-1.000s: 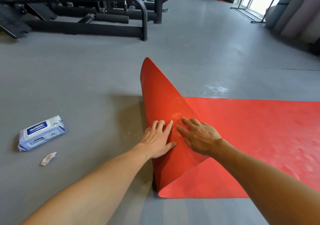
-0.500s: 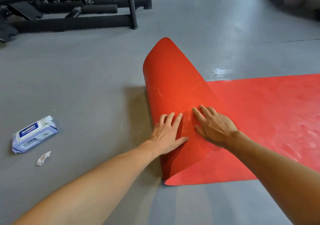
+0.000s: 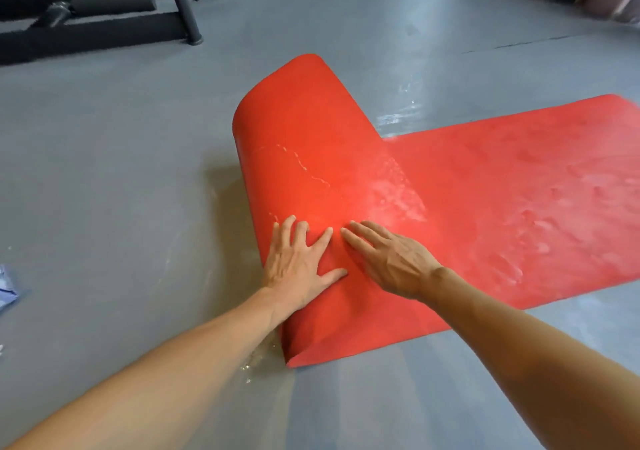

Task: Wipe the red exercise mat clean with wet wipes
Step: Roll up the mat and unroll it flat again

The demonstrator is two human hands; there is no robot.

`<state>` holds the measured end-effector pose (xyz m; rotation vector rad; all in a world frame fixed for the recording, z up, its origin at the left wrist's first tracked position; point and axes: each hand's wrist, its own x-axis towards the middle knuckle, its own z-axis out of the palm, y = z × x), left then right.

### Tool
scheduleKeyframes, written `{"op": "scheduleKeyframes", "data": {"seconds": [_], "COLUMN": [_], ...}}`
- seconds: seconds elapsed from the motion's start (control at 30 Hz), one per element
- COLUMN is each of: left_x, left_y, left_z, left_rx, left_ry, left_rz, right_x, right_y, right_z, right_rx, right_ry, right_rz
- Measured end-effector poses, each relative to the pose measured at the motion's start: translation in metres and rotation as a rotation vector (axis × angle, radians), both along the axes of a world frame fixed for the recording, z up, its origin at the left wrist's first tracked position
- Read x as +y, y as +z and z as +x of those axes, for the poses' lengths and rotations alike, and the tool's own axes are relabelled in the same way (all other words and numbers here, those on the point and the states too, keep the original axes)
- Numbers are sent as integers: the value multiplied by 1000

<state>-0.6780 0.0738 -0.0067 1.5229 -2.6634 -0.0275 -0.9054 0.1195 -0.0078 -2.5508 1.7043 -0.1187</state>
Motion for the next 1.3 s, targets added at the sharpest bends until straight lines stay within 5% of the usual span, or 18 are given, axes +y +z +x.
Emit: {"op": "scheduleKeyframes", "data": {"seconds": [0.23, 0.47, 0.6, 0.8, 1.3], "left_x": [-3, -19, -25, -29, -29], "left_y": [-4, -24, -39, -37, -28], "left_z": [-7, -10, -17, -46, -64], "left_rx": [6, 322, 174, 20, 118], "left_ry": [-78, 58, 7, -9, -284], "left_rz": [119, 209, 71, 210, 138], "right_x": [15, -10, 4, 29, 37], "right_y": [-4, -10, -5, -6, -9], "right_z": [-16, -3, -1, -24, -46], "right_rx": [133, 90, 141, 272, 338], "right_ry": [-157, -72, -100, -143, -345], "right_rz": [102, 68, 202, 428, 326]}}
